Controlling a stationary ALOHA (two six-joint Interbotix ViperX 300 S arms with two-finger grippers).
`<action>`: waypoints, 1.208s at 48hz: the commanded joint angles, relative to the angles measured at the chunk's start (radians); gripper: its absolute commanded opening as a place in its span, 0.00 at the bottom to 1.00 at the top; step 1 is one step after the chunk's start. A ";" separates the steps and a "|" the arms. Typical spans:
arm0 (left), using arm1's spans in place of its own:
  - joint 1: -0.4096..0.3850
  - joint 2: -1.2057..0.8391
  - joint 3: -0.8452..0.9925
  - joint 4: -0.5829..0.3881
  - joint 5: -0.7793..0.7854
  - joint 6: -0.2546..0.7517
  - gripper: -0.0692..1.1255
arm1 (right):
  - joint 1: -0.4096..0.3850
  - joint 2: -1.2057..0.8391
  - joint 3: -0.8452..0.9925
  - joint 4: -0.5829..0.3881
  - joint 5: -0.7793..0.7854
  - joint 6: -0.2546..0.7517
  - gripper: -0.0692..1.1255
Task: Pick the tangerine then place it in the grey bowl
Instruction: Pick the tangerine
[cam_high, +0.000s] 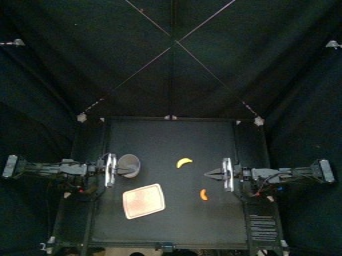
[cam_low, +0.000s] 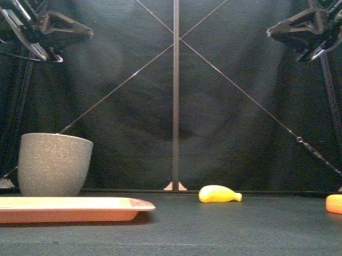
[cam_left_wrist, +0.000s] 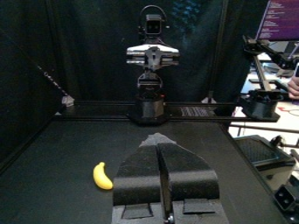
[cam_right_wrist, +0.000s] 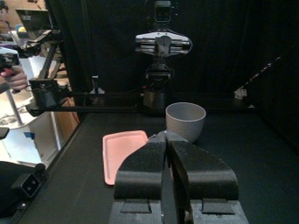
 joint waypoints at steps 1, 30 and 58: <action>-0.002 0.014 -0.020 -0.020 0.043 -0.002 0.15 | -0.002 0.025 -0.014 0.021 0.000 0.020 0.09; 0.011 0.014 -0.052 -0.044 0.204 0.003 0.14 | 0.003 0.247 -0.132 0.423 0.310 0.255 0.37; 0.058 0.014 -0.035 -0.041 0.204 0.006 0.14 | 0.058 0.304 -0.058 0.643 0.696 0.667 0.84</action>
